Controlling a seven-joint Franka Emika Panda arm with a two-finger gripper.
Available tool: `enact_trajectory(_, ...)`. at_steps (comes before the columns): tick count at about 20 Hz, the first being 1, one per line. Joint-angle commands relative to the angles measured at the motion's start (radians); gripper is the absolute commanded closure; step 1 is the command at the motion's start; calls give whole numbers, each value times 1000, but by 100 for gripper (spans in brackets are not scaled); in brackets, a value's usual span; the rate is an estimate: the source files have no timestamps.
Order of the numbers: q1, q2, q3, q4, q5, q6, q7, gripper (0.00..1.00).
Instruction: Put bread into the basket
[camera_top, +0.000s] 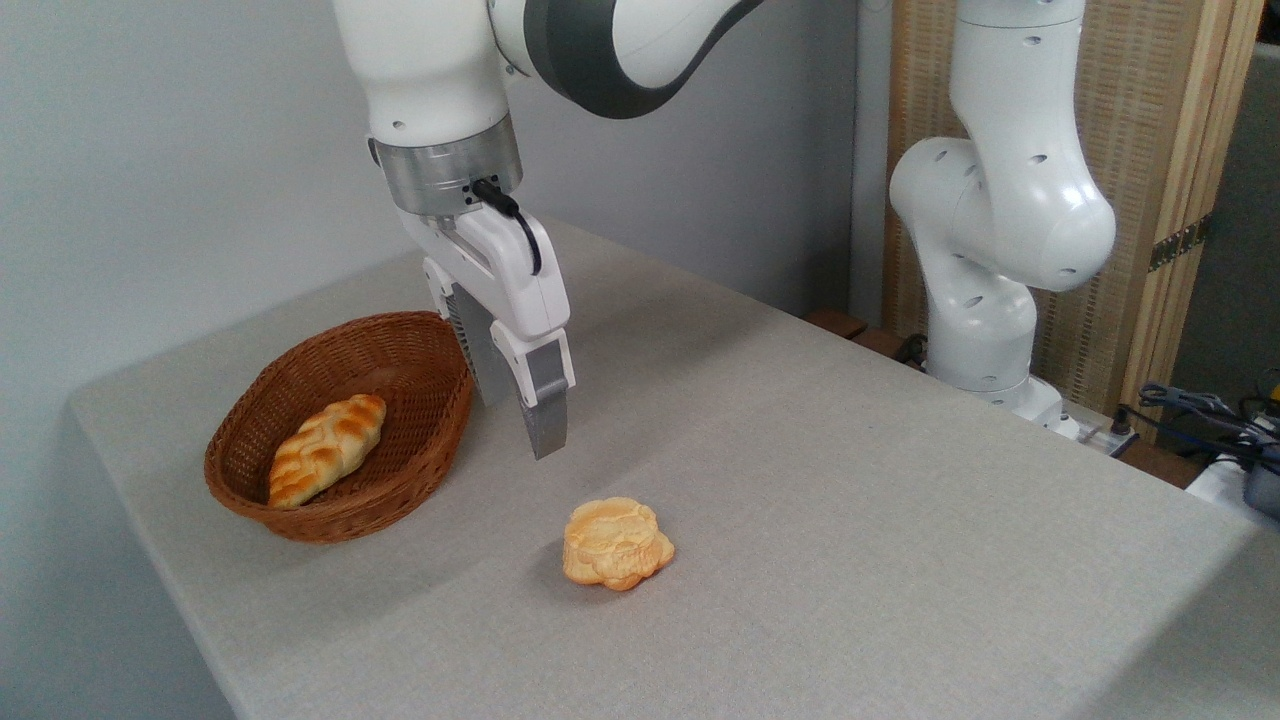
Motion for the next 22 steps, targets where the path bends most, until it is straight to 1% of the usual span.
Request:
enact_trajectory(1,-6,-9,8,6,-20,-32,5,0)
enact_trajectory(22,-6,-12,14,8,-14,-35,14,0)
